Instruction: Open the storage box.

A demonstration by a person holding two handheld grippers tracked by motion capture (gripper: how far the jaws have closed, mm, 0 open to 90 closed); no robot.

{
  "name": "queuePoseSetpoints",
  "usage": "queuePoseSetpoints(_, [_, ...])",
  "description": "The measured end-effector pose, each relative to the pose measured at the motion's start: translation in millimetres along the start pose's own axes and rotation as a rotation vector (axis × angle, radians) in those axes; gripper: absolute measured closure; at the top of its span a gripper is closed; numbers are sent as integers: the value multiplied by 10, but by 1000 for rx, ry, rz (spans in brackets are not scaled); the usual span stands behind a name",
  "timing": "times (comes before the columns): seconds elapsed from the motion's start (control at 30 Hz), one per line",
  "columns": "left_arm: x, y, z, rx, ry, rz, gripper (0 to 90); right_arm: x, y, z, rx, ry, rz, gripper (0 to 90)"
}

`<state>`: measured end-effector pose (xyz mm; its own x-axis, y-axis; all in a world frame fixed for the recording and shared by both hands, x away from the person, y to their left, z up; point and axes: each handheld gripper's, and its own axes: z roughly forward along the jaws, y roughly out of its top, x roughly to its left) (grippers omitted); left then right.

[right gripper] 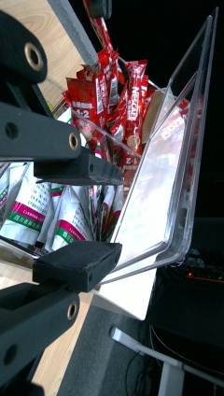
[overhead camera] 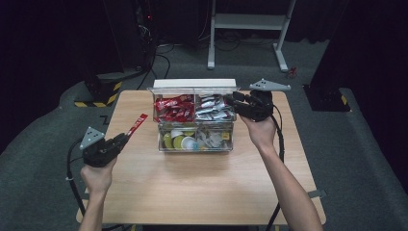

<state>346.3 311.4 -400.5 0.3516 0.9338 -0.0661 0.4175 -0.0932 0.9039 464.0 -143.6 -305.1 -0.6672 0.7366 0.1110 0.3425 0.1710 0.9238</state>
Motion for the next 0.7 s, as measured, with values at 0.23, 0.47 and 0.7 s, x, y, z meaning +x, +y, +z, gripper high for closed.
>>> queuePoseSetpoints(0.23, [21,-70,53,14,8,-11,806,1,-1,0,0,-2,0,602])
queuePoseSetpoints(0.47, [37,-151,138,30,9,-38,806,1,-3,-8,-4,-2,-2,601])
queuePoseSetpoints(0.7, [39,-231,200,46,21,-46,806,-1,0,-11,-5,0,1,602])
